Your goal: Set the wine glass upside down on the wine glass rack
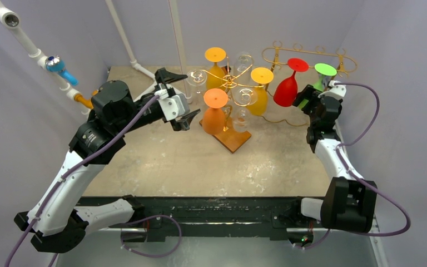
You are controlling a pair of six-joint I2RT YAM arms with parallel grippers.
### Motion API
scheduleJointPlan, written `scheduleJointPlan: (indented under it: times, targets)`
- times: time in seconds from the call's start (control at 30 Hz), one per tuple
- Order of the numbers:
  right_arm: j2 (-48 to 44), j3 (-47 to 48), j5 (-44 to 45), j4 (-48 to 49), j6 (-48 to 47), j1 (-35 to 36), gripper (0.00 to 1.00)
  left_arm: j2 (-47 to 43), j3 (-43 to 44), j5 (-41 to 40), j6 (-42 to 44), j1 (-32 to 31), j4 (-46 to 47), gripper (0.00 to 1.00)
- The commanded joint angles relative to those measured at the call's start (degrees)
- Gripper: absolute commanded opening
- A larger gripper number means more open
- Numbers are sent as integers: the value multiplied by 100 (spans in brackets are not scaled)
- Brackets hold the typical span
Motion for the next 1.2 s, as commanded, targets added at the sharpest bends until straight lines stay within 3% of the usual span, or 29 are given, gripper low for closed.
scheduleJointPlan:
  times: [0.0, 0.33, 0.63, 1.17]
  targets:
    - [-321, 151, 237, -229, 206, -20, 99, -62, -2, -17, -67, 13, -30, 100]
    - [-1182, 256, 407, -1097, 371, -20, 99, 4, -55, -141, -241, 14, -199, 100]
    - [-578, 483, 392, -1141, 344, -20, 99, 51, 192, -120, -253, 14, -285, 100]
    - [-443, 400, 732, -1080, 608, -20, 99, 95, 240, -103, -192, 13, -342, 100]
